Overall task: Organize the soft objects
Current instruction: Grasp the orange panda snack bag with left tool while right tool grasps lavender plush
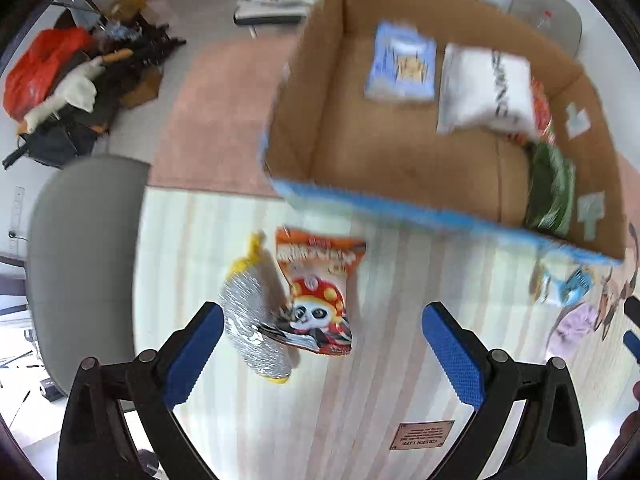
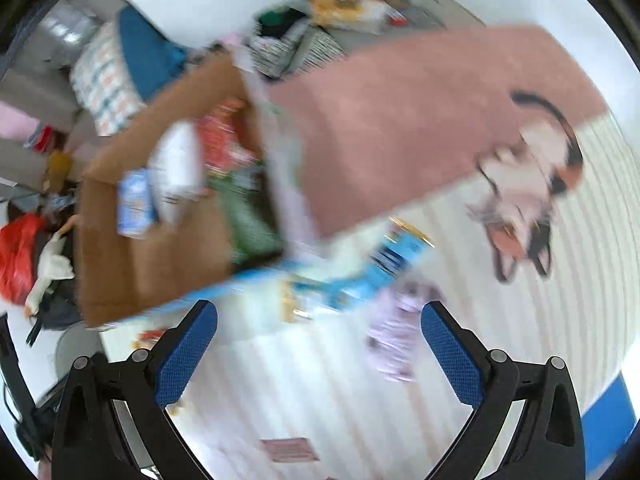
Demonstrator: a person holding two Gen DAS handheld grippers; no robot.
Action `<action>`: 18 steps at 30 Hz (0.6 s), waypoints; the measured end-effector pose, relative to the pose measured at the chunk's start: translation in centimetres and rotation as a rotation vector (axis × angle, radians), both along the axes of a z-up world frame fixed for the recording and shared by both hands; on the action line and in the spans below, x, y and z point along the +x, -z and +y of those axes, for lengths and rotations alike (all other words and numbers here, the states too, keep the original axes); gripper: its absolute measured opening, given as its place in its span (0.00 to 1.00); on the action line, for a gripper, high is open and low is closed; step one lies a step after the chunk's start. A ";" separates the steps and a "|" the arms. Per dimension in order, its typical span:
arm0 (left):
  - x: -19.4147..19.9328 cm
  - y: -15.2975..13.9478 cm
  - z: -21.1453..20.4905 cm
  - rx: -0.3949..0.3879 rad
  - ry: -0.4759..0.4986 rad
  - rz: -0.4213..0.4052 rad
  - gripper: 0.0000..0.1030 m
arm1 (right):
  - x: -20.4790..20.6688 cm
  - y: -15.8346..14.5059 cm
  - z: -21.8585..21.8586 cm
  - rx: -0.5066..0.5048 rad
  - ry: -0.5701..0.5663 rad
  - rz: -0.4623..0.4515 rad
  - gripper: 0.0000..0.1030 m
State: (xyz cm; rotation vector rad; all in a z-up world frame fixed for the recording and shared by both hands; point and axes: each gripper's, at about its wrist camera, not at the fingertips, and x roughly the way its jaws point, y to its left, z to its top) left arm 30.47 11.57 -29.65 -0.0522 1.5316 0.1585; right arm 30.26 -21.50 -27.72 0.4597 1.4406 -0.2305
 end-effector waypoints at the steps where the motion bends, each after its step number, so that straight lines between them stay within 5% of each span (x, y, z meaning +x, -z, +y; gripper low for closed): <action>1: -0.1 0.6 0.0 0.000 -0.002 0.011 0.99 | -0.6 1.1 -0.8 0.009 0.015 0.026 1.00; 8: 0.2 3.2 2.2 -0.102 -0.047 0.039 0.98 | -3.2 8.0 -2.8 0.078 0.054 0.187 0.96; 11: 0.6 3.7 3.5 -0.158 -0.084 0.045 0.85 | -3.4 10.1 -2.6 0.091 0.045 0.226 0.82; 13: 0.9 4.5 3.8 -0.162 -0.079 0.075 0.65 | -3.3 11.3 -2.1 0.087 0.027 0.249 0.72; 15: 1.2 5.4 3.4 -0.156 -0.053 0.108 0.64 | -3.4 12.4 -1.5 0.087 0.012 0.268 0.55; 18: 1.4 6.8 2.9 -0.160 -0.040 0.143 0.64 | -3.2 12.5 -0.1 0.042 -0.039 0.273 0.53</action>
